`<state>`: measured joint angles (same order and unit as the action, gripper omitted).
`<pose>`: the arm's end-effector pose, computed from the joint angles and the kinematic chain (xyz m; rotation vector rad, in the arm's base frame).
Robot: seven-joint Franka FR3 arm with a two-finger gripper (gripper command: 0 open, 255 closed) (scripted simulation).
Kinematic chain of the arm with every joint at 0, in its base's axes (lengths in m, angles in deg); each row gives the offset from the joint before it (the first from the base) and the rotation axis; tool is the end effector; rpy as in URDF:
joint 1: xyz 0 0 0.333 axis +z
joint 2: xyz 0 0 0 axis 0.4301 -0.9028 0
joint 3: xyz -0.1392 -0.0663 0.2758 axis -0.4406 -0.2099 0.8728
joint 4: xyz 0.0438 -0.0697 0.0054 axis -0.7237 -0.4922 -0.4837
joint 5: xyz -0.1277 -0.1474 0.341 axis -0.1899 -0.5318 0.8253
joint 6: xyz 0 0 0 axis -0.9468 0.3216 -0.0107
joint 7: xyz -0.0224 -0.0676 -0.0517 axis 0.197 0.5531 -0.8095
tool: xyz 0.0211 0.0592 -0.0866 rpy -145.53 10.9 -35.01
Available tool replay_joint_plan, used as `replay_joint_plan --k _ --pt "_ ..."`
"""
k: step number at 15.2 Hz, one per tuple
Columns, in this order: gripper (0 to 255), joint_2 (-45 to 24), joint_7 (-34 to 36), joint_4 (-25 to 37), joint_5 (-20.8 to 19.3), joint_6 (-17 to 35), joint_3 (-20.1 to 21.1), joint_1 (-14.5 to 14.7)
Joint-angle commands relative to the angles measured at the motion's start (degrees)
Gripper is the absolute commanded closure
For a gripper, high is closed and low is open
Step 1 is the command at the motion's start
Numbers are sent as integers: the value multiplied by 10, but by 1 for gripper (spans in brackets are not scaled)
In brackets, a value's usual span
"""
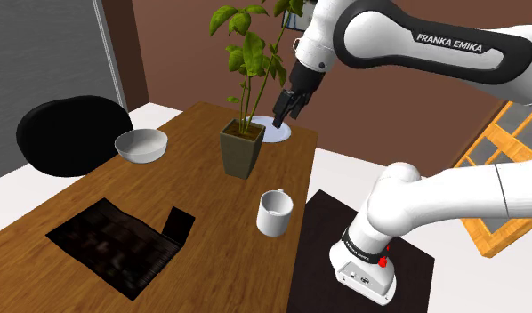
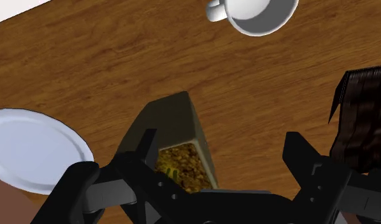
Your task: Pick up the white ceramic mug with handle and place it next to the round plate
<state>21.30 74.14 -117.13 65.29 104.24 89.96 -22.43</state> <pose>0.2951 0.0787 0.5892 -3.0747 -0.0987 -0.3201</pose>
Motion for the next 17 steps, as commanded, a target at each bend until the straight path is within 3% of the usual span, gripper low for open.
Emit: replay_joint_plan --k 1,10,17 --pt "0 9 9 -34 10 20 19 11" --pt "0 29 49 -164 64 110 105 70" --pt "0 -3 88 -241 120 198 186 130"
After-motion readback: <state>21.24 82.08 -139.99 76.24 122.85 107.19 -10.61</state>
